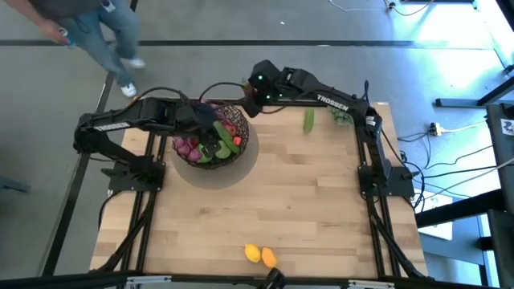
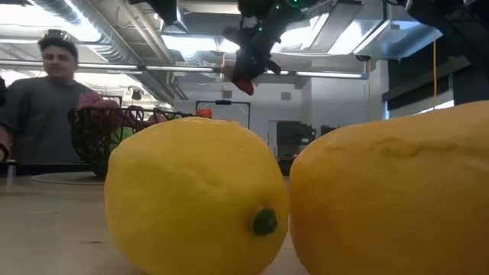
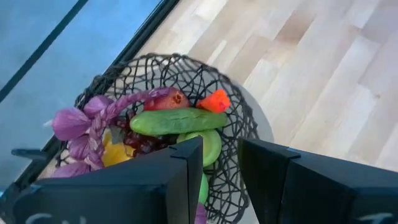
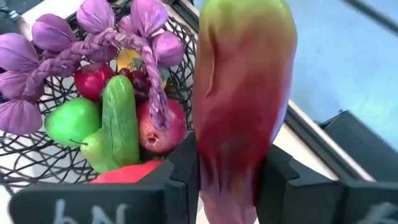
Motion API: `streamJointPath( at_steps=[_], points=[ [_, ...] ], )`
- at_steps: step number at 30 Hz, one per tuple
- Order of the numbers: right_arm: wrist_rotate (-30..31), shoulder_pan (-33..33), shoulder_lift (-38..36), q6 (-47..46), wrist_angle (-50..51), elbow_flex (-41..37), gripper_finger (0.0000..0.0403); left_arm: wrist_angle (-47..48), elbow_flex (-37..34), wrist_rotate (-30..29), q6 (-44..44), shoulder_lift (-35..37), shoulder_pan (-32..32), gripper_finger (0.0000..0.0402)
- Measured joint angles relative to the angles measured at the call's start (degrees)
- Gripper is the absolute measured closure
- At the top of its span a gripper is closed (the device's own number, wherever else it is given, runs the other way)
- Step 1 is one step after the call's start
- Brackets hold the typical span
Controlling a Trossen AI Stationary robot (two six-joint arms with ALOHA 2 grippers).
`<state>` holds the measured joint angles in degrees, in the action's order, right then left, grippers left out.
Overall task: Build produce basket
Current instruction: Put the red and green bell pepper into the black wire basket
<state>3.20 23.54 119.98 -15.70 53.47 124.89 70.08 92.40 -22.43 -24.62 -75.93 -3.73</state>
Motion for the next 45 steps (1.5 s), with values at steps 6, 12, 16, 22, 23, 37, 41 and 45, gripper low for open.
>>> streamJointPath(
  at_steps=[6, 12, 16, 22, 23, 37, 41, 45],
  points=[
    [7.8, -4.2, 0.0, 1.5, -2.3, 0.1, 0.031, 2.0, -0.2, -0.9, -1.8, 4.1, 0.2, 0.0312],
    [14.0, -7.9, 0.0, 2.6, -10.5, 0.1, 0.031, 1.0, -0.1, -1.1, -2.0, 7.7, 0.2, 0.0312],
    [17.6, -10.0, -0.2, 2.5, -18.0, -3.0, 0.031, 1.3, -0.1, -1.1, -1.9, 9.8, 0.2, 0.0312],
    [21.3, -11.9, -0.1, -0.1, -26.8, -10.9, 0.031, 1.7, 0.0, -1.1, -1.4, 11.1, 0.2, 0.0312],
    [21.2, -12.0, 0.0, -0.7, -27.8, -12.0, 0.031, 1.7, 0.0, -1.1, -0.8, 11.3, 0.2, 0.0312],
    [18.3, -12.5, 0.0, -6.6, -47.8, -28.9, 0.031, 1.8, -0.1, -0.8, 1.2, 11.5, 0.2, 0.0311],
    [19.6, -12.5, -0.1, -7.4, -49.9, -31.6, 0.031, 1.8, -0.1, -0.8, 1.2, 11.5, 0.2, 0.0311],
    [19.6, -12.4, -0.1, -8.9, -53.3, -35.3, 0.0311, 1.8, -0.1, -0.8, 1.2, 11.5, 0.2, 0.0311]
  ],
)
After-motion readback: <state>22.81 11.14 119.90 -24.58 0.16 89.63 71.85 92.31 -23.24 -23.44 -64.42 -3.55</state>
